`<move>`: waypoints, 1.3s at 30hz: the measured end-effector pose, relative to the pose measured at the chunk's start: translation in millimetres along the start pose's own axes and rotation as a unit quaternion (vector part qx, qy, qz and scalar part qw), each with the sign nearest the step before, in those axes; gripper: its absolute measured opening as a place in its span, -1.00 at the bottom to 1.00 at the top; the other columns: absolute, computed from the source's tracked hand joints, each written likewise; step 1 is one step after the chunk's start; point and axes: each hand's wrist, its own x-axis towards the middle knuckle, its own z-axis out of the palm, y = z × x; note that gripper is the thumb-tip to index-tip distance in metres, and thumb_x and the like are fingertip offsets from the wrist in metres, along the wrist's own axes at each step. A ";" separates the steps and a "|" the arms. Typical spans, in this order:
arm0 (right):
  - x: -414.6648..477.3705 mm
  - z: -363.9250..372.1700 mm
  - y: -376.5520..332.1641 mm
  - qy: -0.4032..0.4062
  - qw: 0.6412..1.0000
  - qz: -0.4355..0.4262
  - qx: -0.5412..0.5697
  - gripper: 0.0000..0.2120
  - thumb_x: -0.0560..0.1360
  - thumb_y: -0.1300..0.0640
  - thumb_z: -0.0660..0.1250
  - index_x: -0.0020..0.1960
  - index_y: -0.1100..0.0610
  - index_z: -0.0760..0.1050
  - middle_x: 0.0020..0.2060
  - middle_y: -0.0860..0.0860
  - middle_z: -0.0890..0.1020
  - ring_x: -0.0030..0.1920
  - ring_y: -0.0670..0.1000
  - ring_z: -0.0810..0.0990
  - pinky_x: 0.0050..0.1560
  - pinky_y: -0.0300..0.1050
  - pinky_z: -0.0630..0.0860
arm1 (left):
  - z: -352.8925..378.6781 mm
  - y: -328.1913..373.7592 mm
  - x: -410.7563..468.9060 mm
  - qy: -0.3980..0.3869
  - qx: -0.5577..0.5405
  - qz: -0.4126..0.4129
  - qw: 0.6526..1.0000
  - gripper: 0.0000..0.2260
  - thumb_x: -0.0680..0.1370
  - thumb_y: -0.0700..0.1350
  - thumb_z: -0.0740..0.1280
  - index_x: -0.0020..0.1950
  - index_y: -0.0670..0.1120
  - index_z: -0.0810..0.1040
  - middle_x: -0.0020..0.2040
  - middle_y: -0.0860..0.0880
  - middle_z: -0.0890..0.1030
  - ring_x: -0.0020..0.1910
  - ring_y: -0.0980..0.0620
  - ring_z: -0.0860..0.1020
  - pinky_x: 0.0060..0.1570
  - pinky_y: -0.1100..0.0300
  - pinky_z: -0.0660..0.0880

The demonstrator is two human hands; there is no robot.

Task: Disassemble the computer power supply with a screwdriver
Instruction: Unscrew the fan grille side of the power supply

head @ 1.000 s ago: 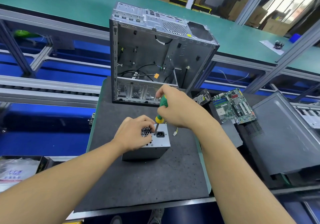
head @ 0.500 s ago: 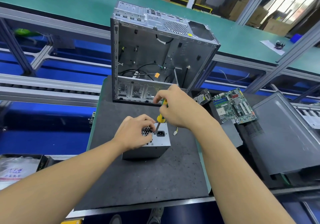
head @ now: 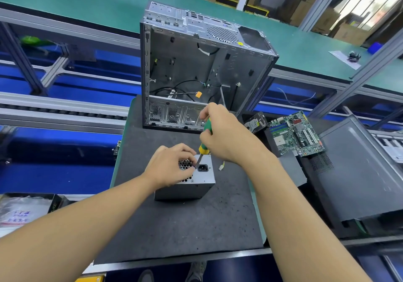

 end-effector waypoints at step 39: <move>-3.3 -3.4 2.6 -0.041 0.995 -0.030 -0.084 -0.86 0.64 0.04 0.16 0.14 0.04 0.41 0.05 -0.04 0.44 -0.04 0.07 0.51 0.00 0.05 0.49 | 1.1 10.4 2.6 -0.008 0.029 -0.004 1.000 -0.94 0.36 0.06 0.26 -0.22 0.25 0.46 0.03 0.34 0.44 -0.14 0.48 0.42 0.05 0.14 0.33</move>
